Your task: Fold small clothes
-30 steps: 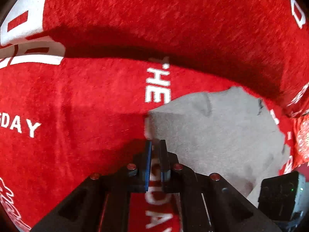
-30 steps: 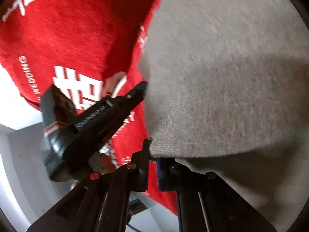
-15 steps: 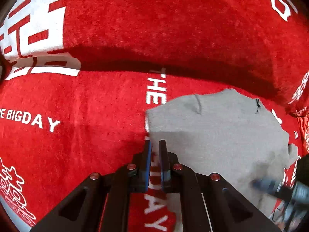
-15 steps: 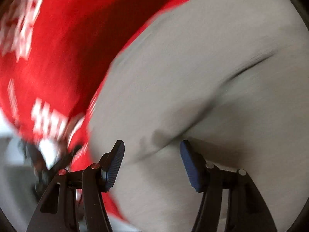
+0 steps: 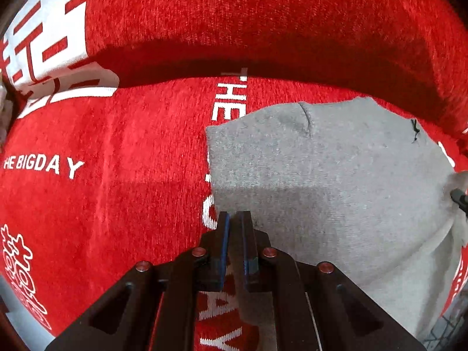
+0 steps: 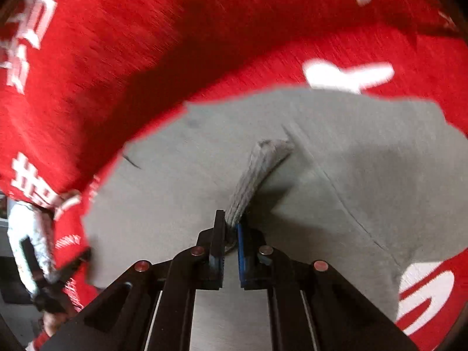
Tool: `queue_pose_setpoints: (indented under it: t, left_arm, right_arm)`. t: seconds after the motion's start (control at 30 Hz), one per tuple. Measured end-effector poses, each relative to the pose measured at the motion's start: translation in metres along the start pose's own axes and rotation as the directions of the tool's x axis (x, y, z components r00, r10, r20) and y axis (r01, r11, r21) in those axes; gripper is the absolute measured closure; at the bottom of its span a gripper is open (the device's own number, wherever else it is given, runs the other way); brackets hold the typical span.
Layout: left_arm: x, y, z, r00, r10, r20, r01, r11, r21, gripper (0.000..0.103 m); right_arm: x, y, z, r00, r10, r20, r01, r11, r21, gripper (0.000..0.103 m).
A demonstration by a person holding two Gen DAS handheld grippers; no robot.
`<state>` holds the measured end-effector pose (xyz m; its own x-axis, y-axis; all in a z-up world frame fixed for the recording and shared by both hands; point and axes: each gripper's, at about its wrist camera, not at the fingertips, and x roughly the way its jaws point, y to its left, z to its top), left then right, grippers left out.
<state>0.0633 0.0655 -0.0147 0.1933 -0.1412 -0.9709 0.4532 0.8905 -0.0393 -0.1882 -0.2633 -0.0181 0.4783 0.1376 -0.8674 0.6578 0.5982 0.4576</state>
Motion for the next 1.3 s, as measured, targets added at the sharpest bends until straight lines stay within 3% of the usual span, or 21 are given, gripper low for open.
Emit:
queue_pose_setpoints:
  t: [0.2, 0.37, 0.43, 0.5, 0.67, 0.77, 0.97, 1.1, 1.13, 1.17, 1.2, 1.23, 1.3]
  left_arm:
    - [-0.002, 0.002, 0.002, 1.0, 0.007, -0.028, -0.009, 0.999, -0.044, 0.094]
    - [-0.014, -0.009, -0.003, 0.998, 0.041, -0.044, -0.041, 0.999, -0.009, 0.094]
    - [-0.02, -0.016, -0.006, 0.997, 0.053, -0.055, -0.053, 0.999, -0.003, 0.094]
    - [-0.025, -0.022, -0.009, 0.996, 0.046, -0.07, -0.047, 0.999, -0.006, 0.094]
    - [-0.035, -0.043, -0.02, 0.997, 0.01, -0.082, -0.012, 1.0, -0.021, 0.094]
    - [-0.034, -0.059, -0.028, 0.994, 0.003, -0.107, -0.003, 1.0, 0.001, 0.093]
    - [-0.029, -0.086, -0.042, 0.988, -0.026, -0.152, 0.029, 0.999, 0.017, 0.093]
    - [-0.024, -0.096, -0.047, 0.984, -0.036, -0.172, 0.038, 0.999, 0.008, 0.093]
    - [-0.022, -0.098, -0.048, 0.983, -0.04, -0.177, 0.041, 0.999, 0.006, 0.089]
    - [-0.021, -0.1, -0.048, 0.983, -0.038, -0.181, 0.04, 0.999, 0.007, 0.047]
    - [-0.021, -0.103, -0.049, 0.983, -0.034, -0.182, 0.036, 0.999, 0.006, 0.017]
    - [-0.024, -0.104, -0.049, 0.987, -0.024, -0.161, 0.024, 1.0, -0.002, 0.0]
    - [-0.032, -0.109, -0.048, 0.993, -0.012, -0.114, 0.014, 1.0, 0.009, 0.0]
  right_arm:
    - [-0.009, -0.03, -0.012, 1.0, -0.006, -0.024, 0.009, 0.994, 0.104, 0.088]
    - [-0.019, -0.042, -0.02, 0.998, 0.026, -0.062, -0.016, 0.987, 0.158, 0.086]
    - [-0.025, -0.046, -0.025, 0.997, 0.033, -0.066, -0.021, 0.985, 0.173, 0.077]
    - [-0.032, -0.048, -0.031, 0.997, 0.036, -0.065, -0.024, 0.984, 0.178, 0.056]
    - [-0.037, -0.046, -0.046, 0.994, 0.071, -0.077, -0.056, 0.982, 0.18, 0.053]
    - [-0.035, -0.044, -0.053, 0.992, 0.093, -0.089, -0.076, 0.981, 0.176, 0.042]
    - [-0.032, -0.043, -0.061, 0.988, 0.125, -0.092, -0.107, 0.979, 0.174, 0.039]
    - [-0.033, -0.048, -0.044, 0.99, 0.142, -0.025, -0.134, 0.968, 0.212, 0.039]
    - [-0.031, -0.05, -0.037, 0.987, 0.16, 0.001, -0.155, 0.959, 0.236, 0.039]
    - [-0.026, -0.053, -0.029, 0.984, 0.176, 0.022, -0.175, 0.947, 0.269, 0.039]
    - [-0.021, -0.055, -0.022, 0.983, 0.182, 0.03, -0.183, 0.938, 0.295, 0.039]
    - [-0.016, -0.058, -0.016, 0.982, 0.189, 0.034, -0.189, 0.928, 0.322, 0.039]
    - [-0.008, -0.061, -0.005, 0.98, 0.194, 0.05, -0.199, 0.913, 0.355, 0.043]
